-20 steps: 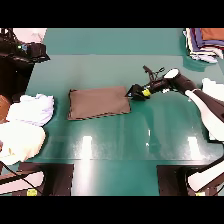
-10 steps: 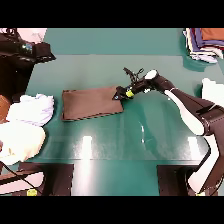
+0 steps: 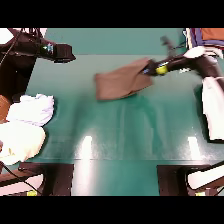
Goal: Fold the shirts.
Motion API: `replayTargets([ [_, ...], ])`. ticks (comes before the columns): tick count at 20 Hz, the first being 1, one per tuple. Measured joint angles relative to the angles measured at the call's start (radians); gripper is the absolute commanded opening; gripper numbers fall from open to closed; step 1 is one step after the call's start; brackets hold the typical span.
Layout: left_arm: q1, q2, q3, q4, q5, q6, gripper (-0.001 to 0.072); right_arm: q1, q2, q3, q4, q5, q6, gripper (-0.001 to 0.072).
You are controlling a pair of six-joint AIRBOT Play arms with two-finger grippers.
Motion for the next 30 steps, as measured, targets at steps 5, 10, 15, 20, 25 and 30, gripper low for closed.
replayTargets([
  [5, -0.022, 0.000, 0.000, -0.006, 0.017, -0.022, 0.0025, -0.381, 0.153, 0.002, -0.080, -0.010, 0.027, 0.0016],
  [10, -0.027, 0.000, 0.000, -0.016, 0.045, -0.045, 0.0025, -0.690, 0.195, 0.002, -0.099, -0.019, 0.040, 0.0016],
  [15, -0.028, 0.000, 0.000, -0.021, 0.059, -0.065, 0.0025, -0.815, 0.195, 0.006, -0.081, -0.036, 0.045, 0.0016],
  [20, -0.028, 0.000, 0.000, -0.021, 0.059, -0.070, 0.0026, -0.848, 0.222, 0.104, -0.048, -0.014, 0.044, 0.0015],
  [25, -0.028, 0.000, 0.000, -0.021, 0.056, -0.067, 0.0026, -0.888, 0.290, 0.170, -0.091, 0.104, 0.082, 0.0015],
  [30, -0.028, 0.000, 0.000, -0.020, 0.053, -0.051, 0.0026, -0.948, 0.371, 0.103, -0.191, 0.241, 0.149, 0.0016],
])
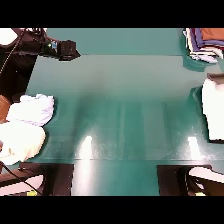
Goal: Fold the shirts.
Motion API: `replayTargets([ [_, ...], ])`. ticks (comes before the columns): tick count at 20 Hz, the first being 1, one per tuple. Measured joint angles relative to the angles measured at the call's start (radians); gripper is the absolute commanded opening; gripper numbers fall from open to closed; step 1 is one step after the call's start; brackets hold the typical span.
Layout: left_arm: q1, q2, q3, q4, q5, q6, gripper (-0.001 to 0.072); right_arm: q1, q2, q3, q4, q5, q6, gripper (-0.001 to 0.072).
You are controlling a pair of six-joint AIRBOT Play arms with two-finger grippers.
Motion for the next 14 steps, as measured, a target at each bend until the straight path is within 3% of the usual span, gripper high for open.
replayTargets([
  [4, 0.000, 0.000, 0.000, 0.000, -0.001, 0.005, 0.0026, -0.060, 0.104, -0.185, -0.109, 0.061, 0.023, 0.0019],
  [5, 0.000, 0.000, 0.000, 0.000, -0.001, 0.008, 0.0026, -0.076, 0.130, -0.234, -0.145, 0.074, 0.024, 0.0085],
  [7, 0.000, 0.000, 0.000, 0.000, -0.001, 0.016, 0.0026, -0.111, 0.178, -0.331, -0.219, 0.096, 0.027, 0.0551],
  [8, 0.000, 0.000, 0.000, 0.000, -0.002, 0.020, 0.0026, -0.131, 0.200, -0.377, -0.247, 0.102, 0.028, 0.0597],
  [14, 0.000, 0.000, 0.000, -0.002, -0.008, 0.030, 0.0026, -0.178, 0.298, -0.526, -0.265, 0.097, 0.031, 0.0593],
])
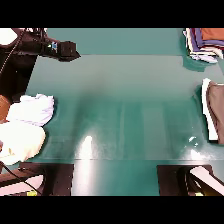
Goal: Fold the shirts.
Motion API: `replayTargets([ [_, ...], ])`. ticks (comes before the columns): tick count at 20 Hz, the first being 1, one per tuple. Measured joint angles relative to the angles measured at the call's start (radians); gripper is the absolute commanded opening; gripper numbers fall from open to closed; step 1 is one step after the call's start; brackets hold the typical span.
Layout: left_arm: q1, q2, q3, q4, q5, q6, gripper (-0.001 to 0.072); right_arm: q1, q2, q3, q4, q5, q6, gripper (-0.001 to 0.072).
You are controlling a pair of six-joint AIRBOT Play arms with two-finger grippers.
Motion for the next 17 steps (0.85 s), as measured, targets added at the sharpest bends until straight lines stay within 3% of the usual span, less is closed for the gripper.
replayTargets([
  [5, 0.000, 0.000, 0.000, 0.000, -0.008, 0.001, 0.0026, 0.204, 0.086, -0.023, 0.185, -0.083, 0.000, 0.0591],
  [6, 0.000, 0.000, 0.000, 0.000, -0.008, 0.001, 0.0026, 0.266, 0.101, -0.024, 0.206, -0.097, 0.000, 0.0541],
  [7, 0.000, 0.000, 0.000, -0.001, -0.005, 0.001, 0.0026, 0.331, 0.114, -0.025, 0.220, -0.111, 0.000, 0.0439],
  [8, 0.000, 0.000, 0.000, -0.001, 0.001, 0.001, 0.0026, 0.404, 0.126, -0.026, 0.233, -0.124, 0.000, 0.0273],
  [9, 0.000, 0.000, 0.000, 0.000, 0.006, 0.000, 0.0026, 0.472, 0.137, -0.026, 0.243, -0.138, 0.000, 0.0049],
  [10, 0.000, 0.000, 0.000, -0.001, 0.012, 0.000, 0.0026, 0.541, 0.147, -0.027, 0.249, -0.151, 0.000, 0.0016],
  [17, 0.000, 0.000, 0.000, -0.001, 0.054, 0.000, 0.0026, 0.811, 0.196, -0.028, 0.264, -0.214, -0.039, 0.0016],
])
